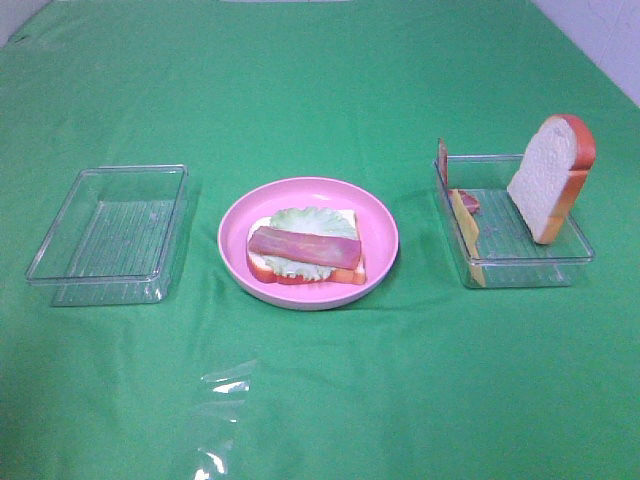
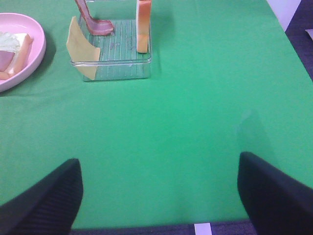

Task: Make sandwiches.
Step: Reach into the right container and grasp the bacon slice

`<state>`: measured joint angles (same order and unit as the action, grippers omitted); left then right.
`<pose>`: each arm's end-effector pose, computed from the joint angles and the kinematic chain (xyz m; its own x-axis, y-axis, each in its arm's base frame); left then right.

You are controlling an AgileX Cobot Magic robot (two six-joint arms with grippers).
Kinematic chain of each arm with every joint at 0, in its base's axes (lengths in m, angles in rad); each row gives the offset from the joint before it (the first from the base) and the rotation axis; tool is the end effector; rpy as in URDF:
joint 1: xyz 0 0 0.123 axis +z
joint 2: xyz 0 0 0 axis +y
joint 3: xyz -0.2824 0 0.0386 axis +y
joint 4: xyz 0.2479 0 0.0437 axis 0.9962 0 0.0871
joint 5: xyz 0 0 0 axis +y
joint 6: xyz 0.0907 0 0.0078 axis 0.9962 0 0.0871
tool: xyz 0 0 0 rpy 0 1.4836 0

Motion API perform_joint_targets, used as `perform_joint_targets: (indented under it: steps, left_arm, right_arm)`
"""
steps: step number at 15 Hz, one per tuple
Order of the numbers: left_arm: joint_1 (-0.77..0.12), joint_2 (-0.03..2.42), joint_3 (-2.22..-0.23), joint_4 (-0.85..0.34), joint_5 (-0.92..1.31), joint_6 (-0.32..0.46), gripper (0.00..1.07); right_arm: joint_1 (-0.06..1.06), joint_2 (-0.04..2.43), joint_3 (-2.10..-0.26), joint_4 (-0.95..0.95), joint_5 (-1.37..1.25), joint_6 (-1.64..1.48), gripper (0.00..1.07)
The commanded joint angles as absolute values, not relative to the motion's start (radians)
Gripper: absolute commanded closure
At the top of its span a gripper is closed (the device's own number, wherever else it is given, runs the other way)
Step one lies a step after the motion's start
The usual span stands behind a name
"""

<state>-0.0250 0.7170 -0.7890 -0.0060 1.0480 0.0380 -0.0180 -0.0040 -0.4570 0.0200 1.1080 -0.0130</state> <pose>0.1138 -0.0033 0.3283 -0.7746 0.0544 -0.6301 0.0554 0.9983 0.0180 -0.0029 0.0017 0.2614 -0.5309 0.0055 -0.8474 0.0007 1.0000 0.0061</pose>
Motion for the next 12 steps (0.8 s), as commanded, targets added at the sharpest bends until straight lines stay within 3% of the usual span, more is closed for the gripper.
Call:
perform_joint_targets:
  steps: [1, 10, 12]
  left_arm:
    - [-0.029, 0.587, -0.759, -0.026, 1.135, 0.044, 0.06]
    - [-0.029, -0.003, -0.608, -0.064, 1.275, 0.044, 0.06]
    - [-0.027, -0.019, -0.578, -0.053, 1.288, 0.044, 0.06]
  right_arm:
    - [-0.02, -0.02, -0.453, 0.022, 1.102, -0.022, 0.23]
    - [-0.02, -0.02, -0.453, 0.022, 1.102, -0.022, 0.23]
    - [-0.02, -0.02, -0.453, 0.023, 1.102, -0.022, 0.23]
